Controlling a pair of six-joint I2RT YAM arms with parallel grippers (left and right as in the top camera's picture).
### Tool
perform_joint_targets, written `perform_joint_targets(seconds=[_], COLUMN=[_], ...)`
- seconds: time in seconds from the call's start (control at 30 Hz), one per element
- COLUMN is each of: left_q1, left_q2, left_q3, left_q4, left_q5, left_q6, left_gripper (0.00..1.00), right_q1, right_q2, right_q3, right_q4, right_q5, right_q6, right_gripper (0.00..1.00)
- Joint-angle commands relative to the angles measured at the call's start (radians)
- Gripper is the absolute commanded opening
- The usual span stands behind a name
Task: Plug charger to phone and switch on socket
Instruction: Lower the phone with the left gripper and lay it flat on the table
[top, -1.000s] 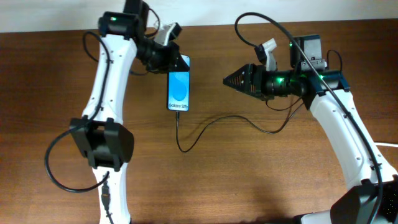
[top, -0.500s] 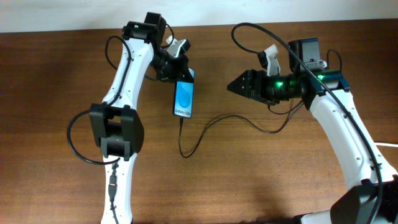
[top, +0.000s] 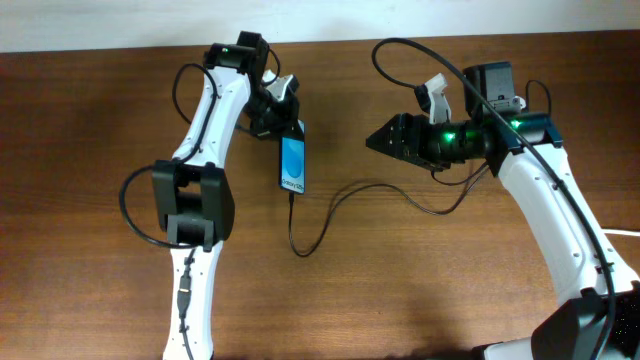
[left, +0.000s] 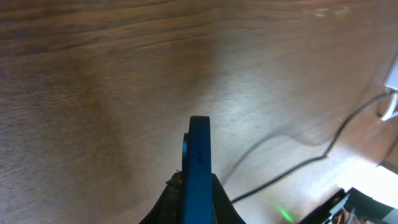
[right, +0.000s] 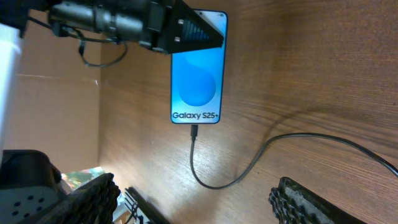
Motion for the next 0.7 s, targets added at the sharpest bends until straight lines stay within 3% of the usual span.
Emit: perform_joint_targets(seconds=[0.0,0.67], left_q1=[0.007,0.03], left_q2=[0.044,0.095], left_q3=[0.005,0.004], left_q4=[0.005,0.029], left_q5=[-0.014,-0.081], left_q6=[-0.054,-0.076], left_gripper=[0.0,0.0], right_q1=[-0.005,-0.005], right_q2=[-0.021,-0.021], right_q3=[0.003,0.003], right_q4=[-0.003,-0.007], right_q5=[0.012,0.012], right_q6=[-0.015,-0.015], right_gripper=[0.83,0.84])
